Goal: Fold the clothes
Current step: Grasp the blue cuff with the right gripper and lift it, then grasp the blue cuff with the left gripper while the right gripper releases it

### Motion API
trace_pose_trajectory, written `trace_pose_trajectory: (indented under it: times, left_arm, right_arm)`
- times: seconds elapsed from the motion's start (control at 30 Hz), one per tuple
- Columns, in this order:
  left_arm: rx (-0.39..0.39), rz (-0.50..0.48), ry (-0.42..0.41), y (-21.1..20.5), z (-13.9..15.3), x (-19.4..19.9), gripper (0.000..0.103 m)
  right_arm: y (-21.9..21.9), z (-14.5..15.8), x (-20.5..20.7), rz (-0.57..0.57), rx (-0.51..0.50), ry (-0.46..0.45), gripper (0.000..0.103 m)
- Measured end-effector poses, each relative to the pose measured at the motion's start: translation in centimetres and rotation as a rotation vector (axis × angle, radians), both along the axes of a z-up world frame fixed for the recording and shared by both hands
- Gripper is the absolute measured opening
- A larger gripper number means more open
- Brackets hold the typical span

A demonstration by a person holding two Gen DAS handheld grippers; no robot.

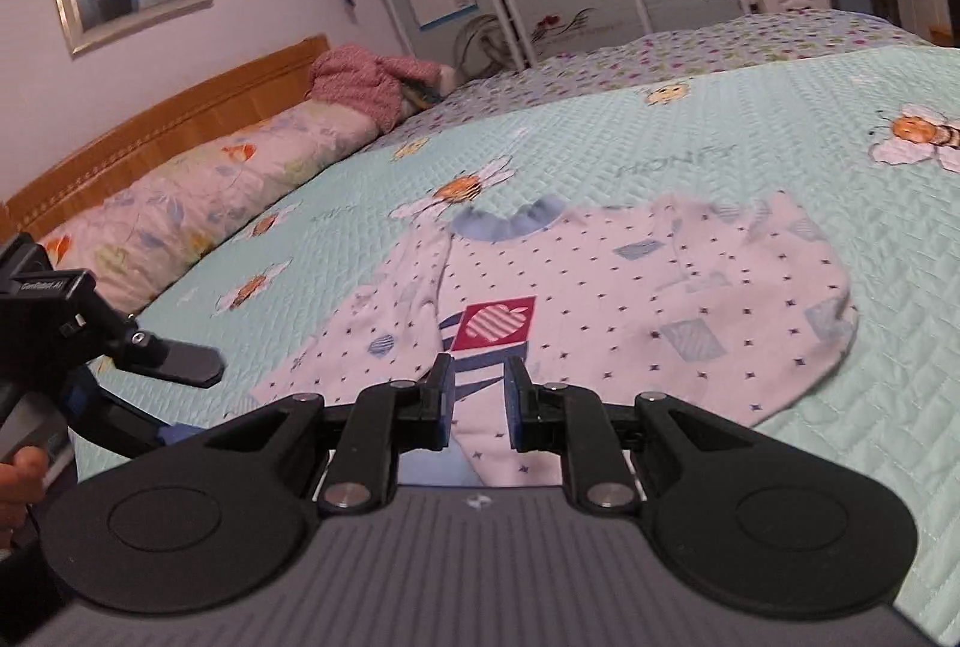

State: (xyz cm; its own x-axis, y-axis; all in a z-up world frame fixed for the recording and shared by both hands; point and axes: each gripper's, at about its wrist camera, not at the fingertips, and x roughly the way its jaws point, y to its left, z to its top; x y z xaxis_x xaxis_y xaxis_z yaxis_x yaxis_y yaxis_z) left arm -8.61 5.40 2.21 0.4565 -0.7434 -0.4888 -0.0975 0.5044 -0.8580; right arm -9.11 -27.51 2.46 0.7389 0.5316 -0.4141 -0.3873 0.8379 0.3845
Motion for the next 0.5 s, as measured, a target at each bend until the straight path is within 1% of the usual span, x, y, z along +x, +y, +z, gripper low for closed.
trace_pose_trajectory:
  times: [0.07, 0.1, 0.17, 0.2, 0.3, 0.4, 0.47, 0.5]
  left_arm:
    - [-0.052, 0.009, 0.051, -1.1, -0.8, 0.6, 0.07]
    - [-0.065, 0.024, 0.072, -1.6, -1.1, 0.8, 0.07]
    - [-0.049, 0.059, 0.088, -2.4, -1.4, 1.0, 0.07]
    - [-0.043, 0.069, 0.101, -2.6, -1.6, 1.1, 0.07]
    - [-0.026, 0.093, 0.145, -3.0, -2.2, 1.3, 0.071]
    - [-0.025, 0.108, 0.203, -3.1, -3.2, 1.4, 0.071]
    - [-0.024, 0.114, 0.204, -3.1, -3.3, 1.3, 0.071]
    - [-0.025, 0.114, 0.203, -3.0, -3.2, 1.2, 0.071]
  right_arm:
    - [-0.4, 0.2, -0.3, -0.021, 0.036, 0.001, 0.019]
    - [-0.8, 0.2, -0.3, -0.031, 0.047, 0.003, 0.019]
    - [-1.3, -0.1, 0.1, -0.032, 0.036, 0.013, 0.021]
    - [-1.0, -0.3, -0.1, -0.016, 0.005, 0.014, 0.022]
    - [0.8, -0.7, -1.6, 0.067, -0.184, -0.03, 0.024]
    - [2.9, -1.6, -3.6, 0.162, -0.368, -0.076, 0.029]
    - [4.6, -2.4, -4.6, 0.233, -0.498, -0.12, 0.031]
    - [5.5, -2.7, -5.0, 0.265, -0.572, -0.145, 0.034]
